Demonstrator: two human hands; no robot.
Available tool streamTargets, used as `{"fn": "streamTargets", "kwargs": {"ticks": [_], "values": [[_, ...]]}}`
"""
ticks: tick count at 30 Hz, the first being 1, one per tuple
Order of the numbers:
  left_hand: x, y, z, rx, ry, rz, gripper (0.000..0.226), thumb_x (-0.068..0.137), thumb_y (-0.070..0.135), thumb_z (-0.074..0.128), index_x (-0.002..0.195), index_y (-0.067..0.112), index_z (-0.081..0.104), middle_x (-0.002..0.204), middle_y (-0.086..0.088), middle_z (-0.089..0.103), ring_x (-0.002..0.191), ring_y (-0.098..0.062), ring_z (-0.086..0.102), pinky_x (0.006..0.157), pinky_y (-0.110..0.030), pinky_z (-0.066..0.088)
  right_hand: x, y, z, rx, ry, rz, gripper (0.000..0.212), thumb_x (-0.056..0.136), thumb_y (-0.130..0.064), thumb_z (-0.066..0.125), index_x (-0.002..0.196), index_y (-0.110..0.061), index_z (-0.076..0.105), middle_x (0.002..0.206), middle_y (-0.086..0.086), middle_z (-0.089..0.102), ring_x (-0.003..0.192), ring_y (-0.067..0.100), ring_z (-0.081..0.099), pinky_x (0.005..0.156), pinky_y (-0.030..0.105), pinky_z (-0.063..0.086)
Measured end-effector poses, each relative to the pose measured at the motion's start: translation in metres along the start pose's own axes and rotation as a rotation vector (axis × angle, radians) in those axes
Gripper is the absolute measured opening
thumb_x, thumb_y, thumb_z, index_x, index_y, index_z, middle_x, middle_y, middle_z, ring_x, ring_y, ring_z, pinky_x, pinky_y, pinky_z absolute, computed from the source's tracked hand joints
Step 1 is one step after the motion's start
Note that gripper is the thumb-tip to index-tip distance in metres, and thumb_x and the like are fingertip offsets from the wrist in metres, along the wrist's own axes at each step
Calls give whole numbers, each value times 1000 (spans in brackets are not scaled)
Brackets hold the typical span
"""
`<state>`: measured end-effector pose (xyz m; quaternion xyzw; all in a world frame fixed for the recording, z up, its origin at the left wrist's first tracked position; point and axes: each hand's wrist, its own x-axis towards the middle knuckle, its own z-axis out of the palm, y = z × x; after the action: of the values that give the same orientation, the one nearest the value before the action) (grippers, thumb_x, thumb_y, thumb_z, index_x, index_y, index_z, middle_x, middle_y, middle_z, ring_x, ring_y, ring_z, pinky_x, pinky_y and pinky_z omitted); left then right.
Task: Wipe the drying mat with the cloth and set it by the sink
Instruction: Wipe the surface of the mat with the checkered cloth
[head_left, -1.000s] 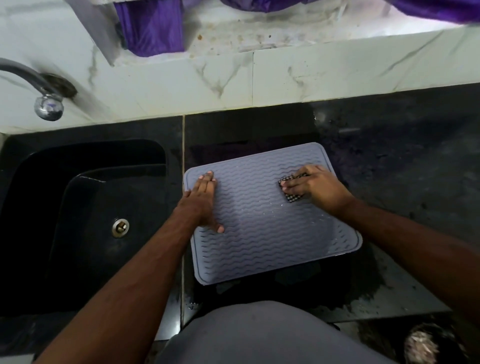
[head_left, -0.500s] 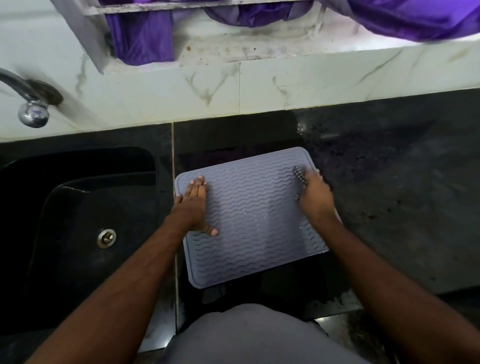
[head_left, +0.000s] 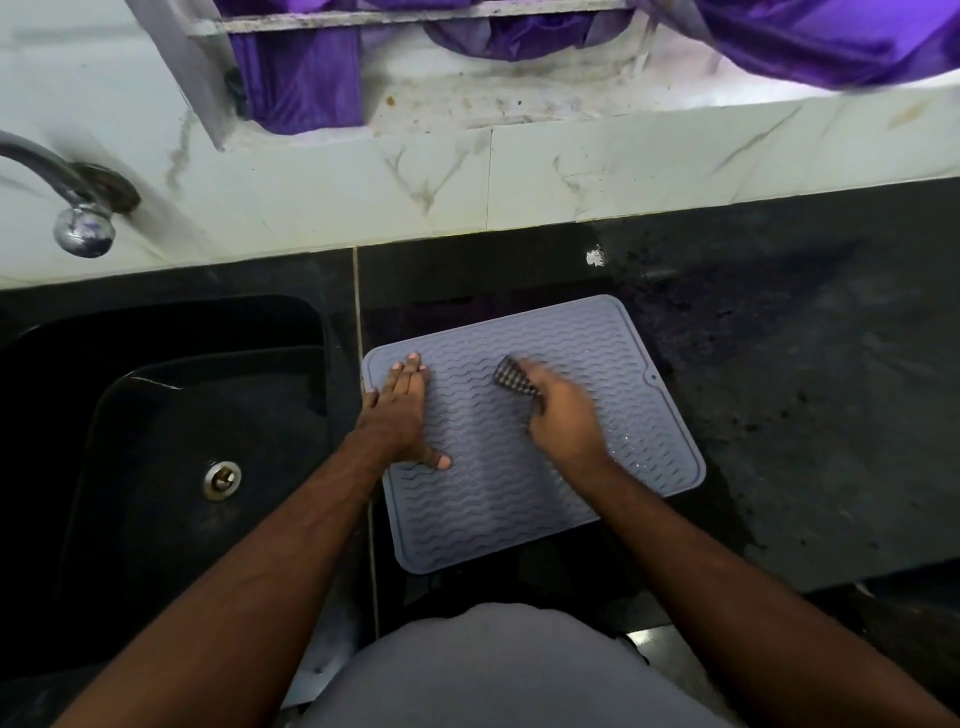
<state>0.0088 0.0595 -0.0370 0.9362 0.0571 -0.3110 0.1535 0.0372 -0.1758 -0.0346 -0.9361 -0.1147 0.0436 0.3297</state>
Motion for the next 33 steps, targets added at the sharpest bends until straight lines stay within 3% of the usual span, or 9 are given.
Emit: {"fn": "streamTargets", "kwargs": {"ticks": [4, 7, 10, 12, 20, 23, 25, 29, 33], "values": [[1, 2, 0, -13, -3, 2, 150, 64, 53, 90, 160, 15, -19, 165, -1, -31, 152, -20, -29, 123, -52, -11, 17, 24, -41, -132, 250, 112, 63, 90, 4, 56, 145, -27, 50, 151, -6, 49, 143, 19, 38, 119, 47, 32], [1, -1, 3, -46, 11, 22, 151, 63, 54, 90, 160, 15, -19, 166, -1, -30, 151, -20, -29, 120, -48, -14, 15, 49, -36, -280, 186, 205, 64, 89, 2, 56, 144, -31, 51, 153, -4, 46, 142, 23, 37, 118, 46, 29], [2, -3, 3, -60, -3, 34, 151, 63, 55, 90, 159, 16, -21, 165, -1, -32, 151, -19, -30, 120, -49, -15, -1, 46, -6, -329, 153, 219, 69, 88, 3, 54, 150, -26, 43, 158, 4, 40, 148, 23, 30, 125, 40, 10], [3, -5, 1, -58, -12, 42, 151, 63, 55, 90, 159, 16, -20, 164, -1, -33, 151, -20, -31, 120, -50, -16, -10, 26, 11, -329, 169, 211, 71, 88, 1, 52, 153, -24, 38, 159, 5, 38, 150, 21, 28, 123, 36, 5], [5, -5, -2, -12, -60, 54, 151, 64, 64, 86, 158, 17, -22, 161, 2, -39, 149, -17, -35, 122, -49, -15, -44, -45, 67, -179, -3, -21, 68, 83, -7, 57, 149, -18, 47, 155, 9, 45, 147, 24, 36, 124, 40, 19], [4, -10, 0, -66, -19, 94, 149, 64, 63, 86, 160, 18, -18, 163, 2, -35, 150, -16, -32, 123, -48, -14, -37, -40, 53, -32, -112, -61, 69, 81, -2, 58, 147, -23, 50, 142, 7, 59, 132, 25, 54, 116, 37, 37], [-1, -19, 5, -118, 62, 165, 143, 66, 64, 85, 162, 21, -12, 167, 3, -27, 153, -15, -26, 125, -51, -10, -27, -38, 33, 44, -98, -11, 66, 85, -3, 56, 145, -29, 50, 134, 3, 65, 120, 23, 62, 106, 37, 48], [-33, -38, 24, -232, 222, 305, 130, 68, 72, 78, 164, 27, 2, 171, 6, -1, 156, -12, -10, 127, -48, -3, -6, -34, 3, 86, 86, 5, 59, 86, 4, 59, 140, -19, 57, 138, 0, 63, 126, 15, 58, 113, 30, 41], [-64, -54, 48, -165, 281, 250, 132, 63, 81, 73, 164, 26, 7, 171, 6, 3, 155, -6, -5, 124, -40, -7, -1, -36, 31, -97, -113, -102, 64, 87, 1, 59, 147, -16, 49, 153, 3, 48, 144, 18, 41, 122, 36, 27]]}}
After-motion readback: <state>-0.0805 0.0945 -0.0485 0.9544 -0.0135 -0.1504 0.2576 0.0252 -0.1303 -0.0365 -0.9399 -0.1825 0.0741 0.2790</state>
